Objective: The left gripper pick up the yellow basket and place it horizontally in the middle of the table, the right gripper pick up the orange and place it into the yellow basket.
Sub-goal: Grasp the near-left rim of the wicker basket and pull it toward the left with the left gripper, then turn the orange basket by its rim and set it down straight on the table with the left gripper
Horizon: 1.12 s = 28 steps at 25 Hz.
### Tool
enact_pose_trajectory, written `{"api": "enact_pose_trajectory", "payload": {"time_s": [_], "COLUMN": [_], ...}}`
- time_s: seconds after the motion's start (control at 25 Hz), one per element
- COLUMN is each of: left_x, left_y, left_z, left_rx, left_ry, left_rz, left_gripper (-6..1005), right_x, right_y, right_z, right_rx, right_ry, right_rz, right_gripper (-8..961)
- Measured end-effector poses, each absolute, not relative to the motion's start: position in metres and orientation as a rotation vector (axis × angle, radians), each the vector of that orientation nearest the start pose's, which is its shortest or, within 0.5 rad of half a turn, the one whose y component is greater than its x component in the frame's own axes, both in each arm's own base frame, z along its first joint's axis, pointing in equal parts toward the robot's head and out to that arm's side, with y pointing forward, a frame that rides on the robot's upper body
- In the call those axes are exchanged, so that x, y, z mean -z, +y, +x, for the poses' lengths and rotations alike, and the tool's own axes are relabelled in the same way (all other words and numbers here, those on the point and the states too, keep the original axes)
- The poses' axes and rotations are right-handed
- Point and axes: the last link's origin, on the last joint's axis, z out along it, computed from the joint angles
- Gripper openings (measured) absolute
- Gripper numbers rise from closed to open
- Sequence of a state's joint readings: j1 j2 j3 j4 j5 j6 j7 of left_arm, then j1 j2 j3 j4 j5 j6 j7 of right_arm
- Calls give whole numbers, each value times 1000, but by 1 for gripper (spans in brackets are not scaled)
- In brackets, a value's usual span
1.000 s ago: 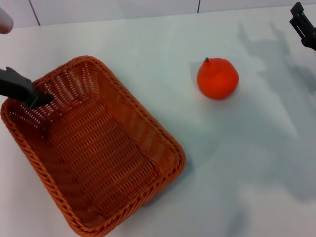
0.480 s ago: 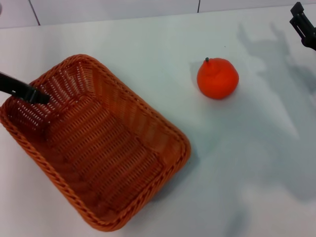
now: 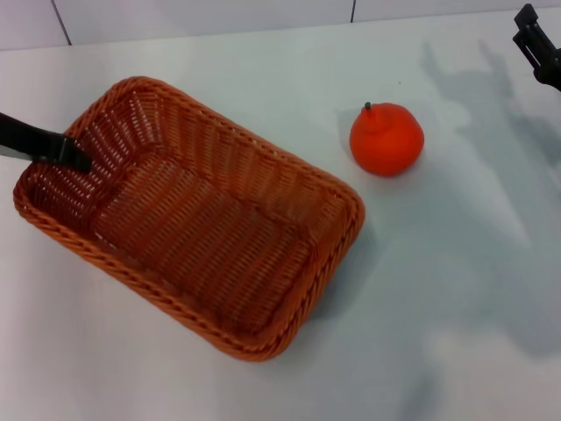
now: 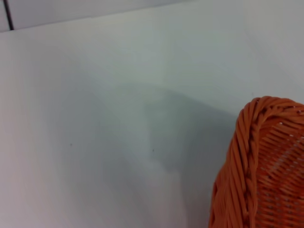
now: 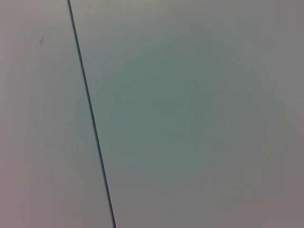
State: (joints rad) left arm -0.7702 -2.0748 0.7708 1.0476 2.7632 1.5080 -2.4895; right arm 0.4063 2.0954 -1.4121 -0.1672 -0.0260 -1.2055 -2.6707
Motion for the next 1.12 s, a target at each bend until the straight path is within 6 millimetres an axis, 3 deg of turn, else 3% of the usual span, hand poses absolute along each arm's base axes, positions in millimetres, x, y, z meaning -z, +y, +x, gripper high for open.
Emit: {"api": "enact_pose_trajectory", "payload": {"time_s": [0.52,0.76,1.12], "left_x": [-67,-68,-68], "left_y": [397,387,375], "left_z": [-251,-274,-292], "left_rx": [52,214,279], "left_ry": [-1566,-1682,-1739], "left_rz": [-2182,-2083,-1984], "left_gripper": [174,173,172], "right_x": [-15,-15,-15], "right_y": [333,333,333], "right_z": [333,333,332], "right_rx": [1485,1484,1478], "right_ry": [-1613,-1613,-1622], "right_rz": [-740,-740,-737], "right_gripper": [931,931,931]}}
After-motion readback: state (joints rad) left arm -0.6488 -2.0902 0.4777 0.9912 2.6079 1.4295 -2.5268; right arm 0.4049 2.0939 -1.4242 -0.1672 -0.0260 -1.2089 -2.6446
